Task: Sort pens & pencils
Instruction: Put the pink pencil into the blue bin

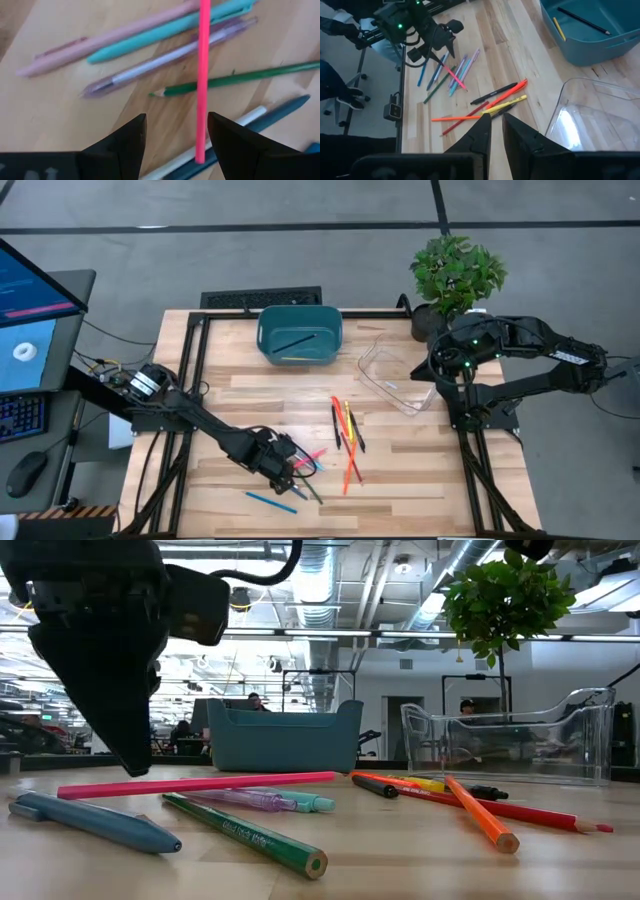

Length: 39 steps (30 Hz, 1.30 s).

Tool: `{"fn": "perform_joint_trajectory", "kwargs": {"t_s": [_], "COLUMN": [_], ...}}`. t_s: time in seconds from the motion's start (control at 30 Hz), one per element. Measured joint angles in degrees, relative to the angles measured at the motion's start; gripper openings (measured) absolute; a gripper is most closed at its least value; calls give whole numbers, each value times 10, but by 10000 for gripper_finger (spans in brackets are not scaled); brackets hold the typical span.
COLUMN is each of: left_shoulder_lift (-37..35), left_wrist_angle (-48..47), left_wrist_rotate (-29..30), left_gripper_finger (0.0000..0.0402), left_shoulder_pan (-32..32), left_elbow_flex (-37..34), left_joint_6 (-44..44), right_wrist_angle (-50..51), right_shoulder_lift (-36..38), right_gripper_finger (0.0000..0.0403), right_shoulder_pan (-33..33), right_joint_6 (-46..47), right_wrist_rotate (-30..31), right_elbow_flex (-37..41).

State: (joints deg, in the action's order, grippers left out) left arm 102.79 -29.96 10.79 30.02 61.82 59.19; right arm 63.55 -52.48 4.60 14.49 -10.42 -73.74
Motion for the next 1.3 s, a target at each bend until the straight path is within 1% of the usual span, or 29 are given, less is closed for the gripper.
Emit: {"fn": "perform_joint_trajectory", "kwargs": {"t_s": [0.1,0.2,0.37,0.5,0.57,0.7,1.0,1.03,1.2,1.3], "left_shoulder_lift": [4,9,24,24,24,31,38,36,26,11], "left_wrist_angle": [3,13,18,16,14,11,1,2,9,19], "left_wrist_rotate": [-1,-16,-25,-23,-23,-36,-67,-71,-74,-93], "left_gripper_finger": [201,201,201,200,193,150,16,12,15,7], "left_shoulder_pan": [0,0,0,-5,-7,-12,-29,-30,-30,-29], "left_elbow_flex": [0,0,1,-1,-1,0,0,0,-1,-2], "left_joint_6": [-1,-6,-11,-24,-34,-56,-87,-90,-91,-84], "right_wrist_angle": [5,6,7,7,7,7,7,7,7,7], "right_shoulder_lift": [0,0,0,0,0,0,0,0,0,0], "right_gripper_finger": [69,69,69,69,69,69,69,69,69,69], "right_shoulder_pan": [0,0,0,0,0,0,0,0,0,0], "right_joint_6": [-9,-9,-10,-10,-10,-10,-10,-10,-9,-9], "right_wrist_rotate": [0,0,0,0,0,0,0,0,0,0], "right_elbow_flex": [0,0,0,0,0,0,0,0,0,0]}}
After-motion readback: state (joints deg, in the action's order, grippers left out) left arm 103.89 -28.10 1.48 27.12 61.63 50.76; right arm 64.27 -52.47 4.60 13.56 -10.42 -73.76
